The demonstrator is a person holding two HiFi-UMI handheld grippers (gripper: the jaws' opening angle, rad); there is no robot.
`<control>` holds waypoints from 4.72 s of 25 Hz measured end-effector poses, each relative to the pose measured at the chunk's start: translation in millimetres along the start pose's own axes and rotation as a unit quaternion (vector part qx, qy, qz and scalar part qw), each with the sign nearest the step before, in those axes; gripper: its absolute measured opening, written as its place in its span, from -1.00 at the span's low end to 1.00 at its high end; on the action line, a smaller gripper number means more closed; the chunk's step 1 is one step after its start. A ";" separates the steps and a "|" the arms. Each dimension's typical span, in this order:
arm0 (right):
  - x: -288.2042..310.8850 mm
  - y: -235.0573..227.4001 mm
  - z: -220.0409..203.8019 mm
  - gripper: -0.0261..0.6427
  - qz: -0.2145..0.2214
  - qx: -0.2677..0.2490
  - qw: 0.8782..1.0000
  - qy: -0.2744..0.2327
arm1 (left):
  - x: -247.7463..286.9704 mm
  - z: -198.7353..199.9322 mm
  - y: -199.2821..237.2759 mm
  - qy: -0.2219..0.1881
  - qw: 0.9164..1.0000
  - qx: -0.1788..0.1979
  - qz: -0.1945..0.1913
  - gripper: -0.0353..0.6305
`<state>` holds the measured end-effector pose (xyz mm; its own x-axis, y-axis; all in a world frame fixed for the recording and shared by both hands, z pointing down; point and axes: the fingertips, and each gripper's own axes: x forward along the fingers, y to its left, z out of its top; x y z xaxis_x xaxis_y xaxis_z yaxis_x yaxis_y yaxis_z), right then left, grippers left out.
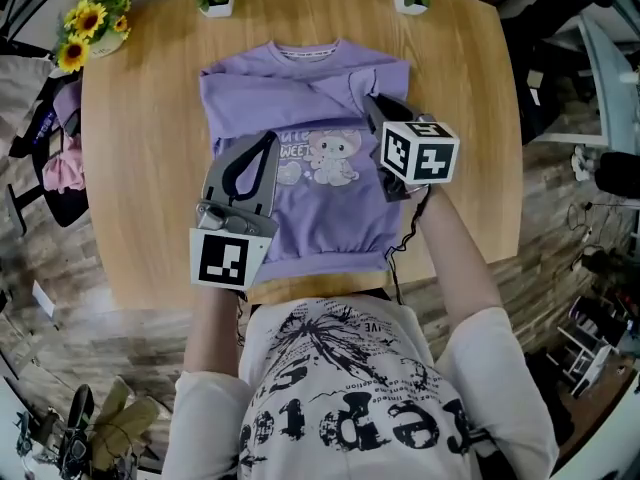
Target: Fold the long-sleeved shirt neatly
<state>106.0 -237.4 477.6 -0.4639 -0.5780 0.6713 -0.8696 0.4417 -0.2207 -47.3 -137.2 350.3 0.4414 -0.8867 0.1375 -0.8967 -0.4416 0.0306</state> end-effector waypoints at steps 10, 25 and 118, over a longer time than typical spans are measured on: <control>32.8 -61.0 -58.8 -0.34 -0.059 0.048 0.996 0.047 | 21.6 -27.3 -24.0 0.032 0.999 -0.017 0.006 -0.88; -65.4 -26.7 -46.5 0.39 0.013 -0.029 0.999 -0.028 | -29.8 -11.8 -60.0 0.033 0.998 -0.006 0.051 -0.88; -90.2 -10.3 -2.5 -0.86 -0.038 -0.028 0.998 -0.040 | -33.3 -56.5 46.7 0.157 0.965 -0.165 0.129 -0.77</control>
<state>157.2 -188.1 421.1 -0.4102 -0.6633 0.6258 -0.8933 0.4304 -0.1294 -105.7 -120.6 403.1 0.2159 -0.8530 0.4751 -0.9603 -0.0974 0.2615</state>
